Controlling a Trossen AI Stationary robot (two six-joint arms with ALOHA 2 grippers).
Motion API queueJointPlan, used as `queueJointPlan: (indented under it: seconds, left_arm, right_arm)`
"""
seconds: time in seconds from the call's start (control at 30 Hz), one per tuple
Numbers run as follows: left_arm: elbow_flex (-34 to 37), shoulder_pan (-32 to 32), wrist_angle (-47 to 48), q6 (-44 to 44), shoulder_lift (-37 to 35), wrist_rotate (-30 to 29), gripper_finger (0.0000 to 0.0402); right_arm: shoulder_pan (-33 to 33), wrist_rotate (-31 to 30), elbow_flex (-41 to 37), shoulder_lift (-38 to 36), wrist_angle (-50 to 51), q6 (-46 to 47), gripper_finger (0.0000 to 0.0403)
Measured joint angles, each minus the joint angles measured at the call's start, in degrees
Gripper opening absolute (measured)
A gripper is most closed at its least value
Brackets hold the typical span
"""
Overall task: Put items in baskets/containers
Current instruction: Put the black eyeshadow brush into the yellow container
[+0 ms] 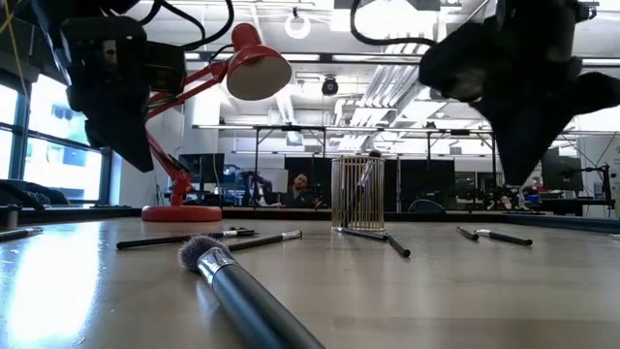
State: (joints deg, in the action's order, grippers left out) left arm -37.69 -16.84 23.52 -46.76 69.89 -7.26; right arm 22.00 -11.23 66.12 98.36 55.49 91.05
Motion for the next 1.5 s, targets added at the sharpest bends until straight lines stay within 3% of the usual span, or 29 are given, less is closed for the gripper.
queueJointPlan:
  seconds: [0.13, 0.23, 0.57, 0.73, 0.93, 1.13, 1.5]
  left_arm:
    - [0.02, 0.00, 0.74, 0.46, 0.00, 0.28, 0.0000]
    - [0.02, 0.00, 0.63, 1.33, 0.00, 0.55, 0.0000]
    - [0.02, -0.02, 0.63, 2.84, 0.00, 2.69, 0.0000]
    - [0.02, -0.02, 0.59, 2.09, 0.00, 3.47, 0.0000]
    - [0.07, -0.02, 0.30, 1.55, -0.02, 3.32, 0.0000]
    - [0.05, -0.02, 0.22, 1.46, -0.02, 2.48, 0.0000]
    - [0.06, 0.00, 0.00, 0.09, -0.02, -1.65, 0.0000]
  right_arm:
    - [0.21, -10.10, -1.64, 0.29, -0.38, 7.94, 0.0002]
    - [-1.12, -13.28, -3.27, 0.29, -0.49, 8.59, 0.0012]
    - [-10.85, -12.59, -14.82, 0.34, -11.77, 9.18, 0.0105]
    - [-13.46, -12.30, -17.55, 0.13, -17.35, 5.25, 0.0117]
    - [-15.32, -12.21, -19.66, -0.07, -18.36, -2.09, 0.0097]
    - [-15.46, -11.51, -22.62, -0.48, -25.95, -21.17, 0.0015]
    - [-8.92, -5.64, -19.51, -0.43, -35.56, -35.81, 0.0009]
